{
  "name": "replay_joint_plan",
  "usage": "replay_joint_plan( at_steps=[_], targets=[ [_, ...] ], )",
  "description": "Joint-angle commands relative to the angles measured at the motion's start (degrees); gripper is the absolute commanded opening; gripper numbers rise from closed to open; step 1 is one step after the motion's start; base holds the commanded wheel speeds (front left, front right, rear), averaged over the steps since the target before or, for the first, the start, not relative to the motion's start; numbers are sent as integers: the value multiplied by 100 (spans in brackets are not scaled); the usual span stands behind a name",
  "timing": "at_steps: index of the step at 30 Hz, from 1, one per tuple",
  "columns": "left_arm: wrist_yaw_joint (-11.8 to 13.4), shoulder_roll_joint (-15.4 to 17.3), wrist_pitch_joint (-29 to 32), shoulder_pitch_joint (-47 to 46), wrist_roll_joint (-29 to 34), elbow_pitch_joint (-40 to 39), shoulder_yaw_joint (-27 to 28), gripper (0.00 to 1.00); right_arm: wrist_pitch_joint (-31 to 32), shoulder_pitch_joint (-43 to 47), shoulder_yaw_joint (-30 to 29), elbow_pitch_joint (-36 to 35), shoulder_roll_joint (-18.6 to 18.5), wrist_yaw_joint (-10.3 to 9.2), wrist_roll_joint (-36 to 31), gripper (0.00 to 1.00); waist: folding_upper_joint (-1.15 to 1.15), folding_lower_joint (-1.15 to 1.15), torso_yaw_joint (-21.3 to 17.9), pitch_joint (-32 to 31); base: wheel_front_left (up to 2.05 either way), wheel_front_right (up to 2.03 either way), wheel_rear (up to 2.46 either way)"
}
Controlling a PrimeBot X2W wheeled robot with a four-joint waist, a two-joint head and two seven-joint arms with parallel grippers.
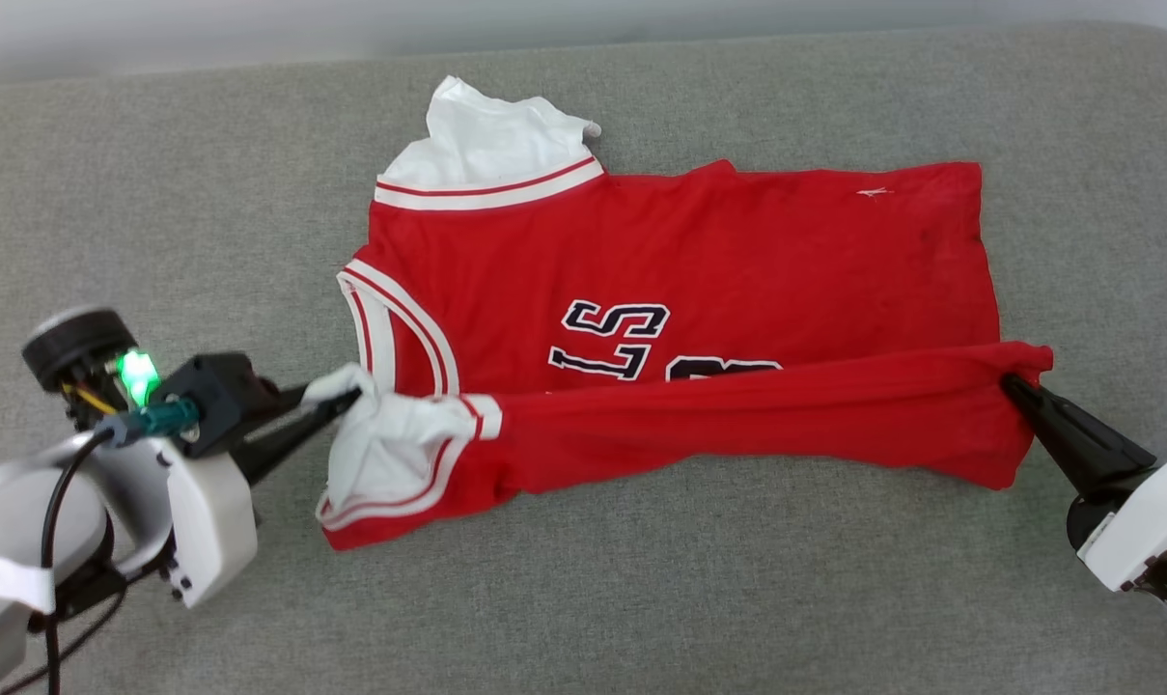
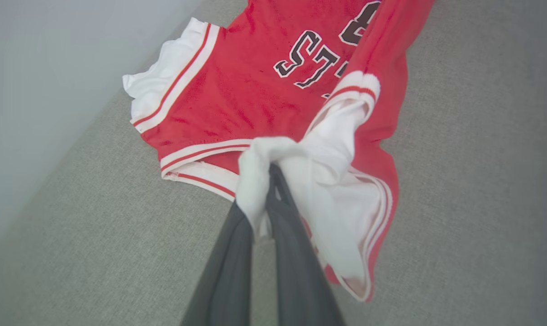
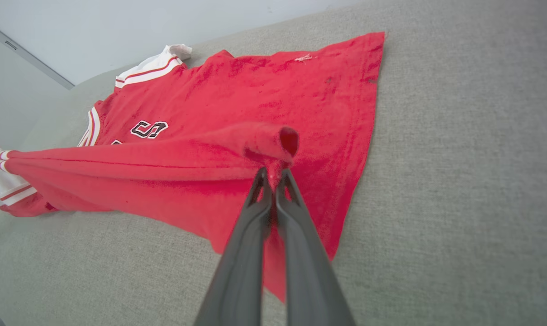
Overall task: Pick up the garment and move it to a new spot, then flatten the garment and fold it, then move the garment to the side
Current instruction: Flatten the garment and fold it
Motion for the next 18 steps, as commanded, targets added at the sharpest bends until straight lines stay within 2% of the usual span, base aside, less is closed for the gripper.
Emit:
replay_joint_plan(
  at_steps=[1, 12, 18],
  targets=[
    [7, -23, 9, -94, 62, 49, -9, 0, 8, -44, -39, 18, 3, -11, 3, 0, 0, -1, -7, 16, 0, 0, 0],
    [6, -425, 285, -369, 359, 290, -34, 0, 195, 70, -318, -95, 155, -10, -68, 0, 0, -1, -129, 268, 0, 0, 0],
    [6, -450, 222, -560, 526, 502, -34, 0, 168, -13, -480, -104, 284, -10, -183, 0, 0, -1, -177, 437, 0, 0, 0]
  ],
)
